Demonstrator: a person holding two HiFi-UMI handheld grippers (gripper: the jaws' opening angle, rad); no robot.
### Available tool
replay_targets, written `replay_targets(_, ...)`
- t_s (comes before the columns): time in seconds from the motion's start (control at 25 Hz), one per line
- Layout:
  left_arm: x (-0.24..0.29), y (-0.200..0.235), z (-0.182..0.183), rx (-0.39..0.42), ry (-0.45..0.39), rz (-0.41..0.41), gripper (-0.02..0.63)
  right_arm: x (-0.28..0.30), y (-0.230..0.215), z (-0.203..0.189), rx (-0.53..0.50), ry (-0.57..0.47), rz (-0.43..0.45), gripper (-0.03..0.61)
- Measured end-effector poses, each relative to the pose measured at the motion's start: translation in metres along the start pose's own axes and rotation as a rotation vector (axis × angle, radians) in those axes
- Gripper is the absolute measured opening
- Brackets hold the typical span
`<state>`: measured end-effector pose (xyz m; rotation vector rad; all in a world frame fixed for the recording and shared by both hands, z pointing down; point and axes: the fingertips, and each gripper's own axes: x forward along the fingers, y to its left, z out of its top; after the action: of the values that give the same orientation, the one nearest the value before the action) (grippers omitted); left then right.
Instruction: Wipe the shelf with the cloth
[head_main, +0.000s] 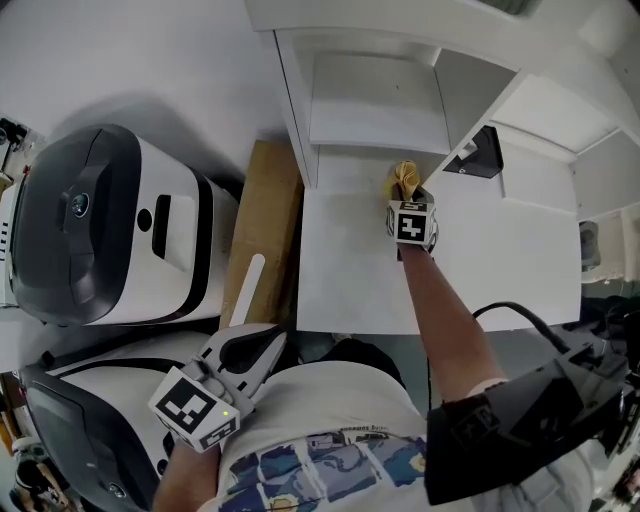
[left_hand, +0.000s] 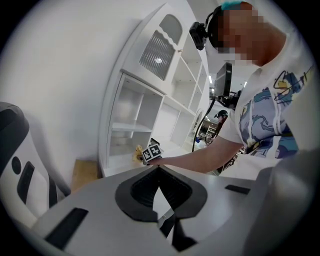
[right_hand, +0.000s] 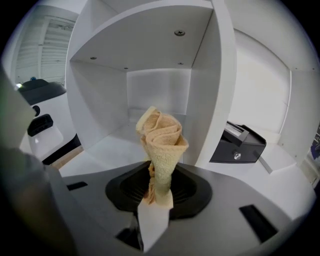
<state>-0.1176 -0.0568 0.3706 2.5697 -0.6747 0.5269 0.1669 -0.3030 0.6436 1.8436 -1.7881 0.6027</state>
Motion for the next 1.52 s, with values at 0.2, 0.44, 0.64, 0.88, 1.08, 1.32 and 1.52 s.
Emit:
replay_targets(0.2, -0.002, 0.001, 0.001, -0.004, -0.004, 0.011, 0.012, -0.012, 0.033, 0.014, -0.020, -0.044, 0.064, 0.115)
replay_targets(0.44, -0.009, 0.005, -0.001, -0.020, -0.008, 0.046, 0.012, -0.012, 0.131, 0.016, -0.067, -0.029, 0.301, 0.115)
replay_targets(0.64, -0.013, 0.008, -0.004, -0.040, -0.010, 0.080, 0.012, -0.004, 0.181, 0.006, -0.094, 0.033, 0.424, 0.116)
replay_targets(0.88, -0.006, 0.008, -0.002, -0.042, -0.004, 0.078, 0.012, 0.008, 0.151, 0.003, -0.107, 0.059, 0.385, 0.115)
replay_targets(1.08, 0.013, 0.002, 0.005, -0.027, 0.002, 0.033, 0.012, 0.006, 0.108, -0.004, -0.098, 0.073, 0.352, 0.115)
replay_targets(1.32, 0.038, -0.012, 0.013, 0.001, 0.015, -0.030, 0.012, -0.001, 0.051, -0.016, -0.095, 0.085, 0.291, 0.115)
replay_targets(1.52, 0.056, -0.025, 0.018, 0.016, 0.020, -0.067, 0.012, -0.007, 0.010, -0.024, -0.121, 0.096, 0.241, 0.115)
